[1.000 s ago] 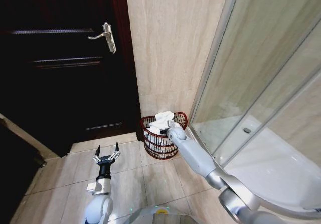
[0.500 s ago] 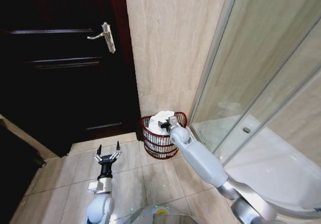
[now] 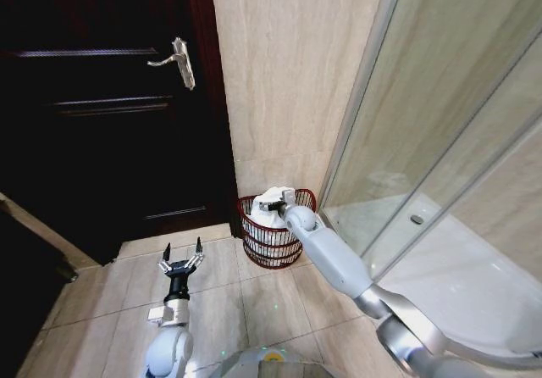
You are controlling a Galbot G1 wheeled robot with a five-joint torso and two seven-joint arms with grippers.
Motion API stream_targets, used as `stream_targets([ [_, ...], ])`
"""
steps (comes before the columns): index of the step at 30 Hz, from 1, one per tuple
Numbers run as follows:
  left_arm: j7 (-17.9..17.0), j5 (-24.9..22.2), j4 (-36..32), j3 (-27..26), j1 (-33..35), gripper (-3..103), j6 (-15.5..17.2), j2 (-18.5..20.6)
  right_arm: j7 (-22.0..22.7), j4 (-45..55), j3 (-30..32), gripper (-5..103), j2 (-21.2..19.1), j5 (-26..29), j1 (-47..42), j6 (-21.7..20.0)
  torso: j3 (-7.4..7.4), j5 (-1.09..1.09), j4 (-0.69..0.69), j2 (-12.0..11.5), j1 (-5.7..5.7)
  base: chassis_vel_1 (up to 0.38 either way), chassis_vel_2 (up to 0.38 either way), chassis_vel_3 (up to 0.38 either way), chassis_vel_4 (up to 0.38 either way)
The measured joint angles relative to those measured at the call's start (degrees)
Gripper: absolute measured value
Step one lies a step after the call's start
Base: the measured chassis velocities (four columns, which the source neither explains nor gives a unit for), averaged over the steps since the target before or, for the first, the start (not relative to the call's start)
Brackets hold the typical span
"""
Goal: Discard the used towel into the hamper.
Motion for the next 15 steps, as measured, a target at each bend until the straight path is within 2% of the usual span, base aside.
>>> stream_targets([
  [7,-0.1,0.0,-0.2,-0.1,0.3,100,-0.3,0.0,-3.0,-4.1,1.5,100,2.0,-0.6,1.1,1.0,0.00,0.00,0.00,0.0,0.00,0.000,0.000,0.000,0.000],
  [8,-0.1,0.0,-0.3,-0.1,0.3,100,-0.3,0.0,-3.1,-4.2,1.5,103,2.2,-0.6,1.1,1.1,0.00,0.00,0.00,0.0,0.00,0.000,0.000,0.000,0.000],
  [11,-0.1,0.0,-0.6,-0.1,0.3,100,-0.3,0.1,-3.1,-4.5,1.5,94,2.6,-0.3,1.1,1.1,0.00,0.00,0.00,0.0,0.00,0.000,0.000,0.000,0.000],
  [12,-0.1,0.0,-0.7,-0.1,0.3,100,-0.3,0.1,-3.0,-4.6,1.5,94,2.8,-0.3,1.1,1.2,0.00,0.00,0.00,0.0,0.00,0.000,0.000,0.000,0.000],
  [14,-0.1,0.0,-0.8,-0.1,0.3,100,-0.3,0.1,-3.0,-4.8,1.5,84,2.9,-0.4,1.0,1.4,0.00,0.00,0.00,0.0,0.00,0.000,0.000,0.000,0.000],
  [15,-0.1,0.0,-0.8,-0.1,0.3,100,-0.3,0.1,-3.0,-4.8,1.5,84,2.9,-0.4,1.0,1.4,0.00,0.00,0.00,0.0,0.00,0.000,0.000,0.000,0.000],
])
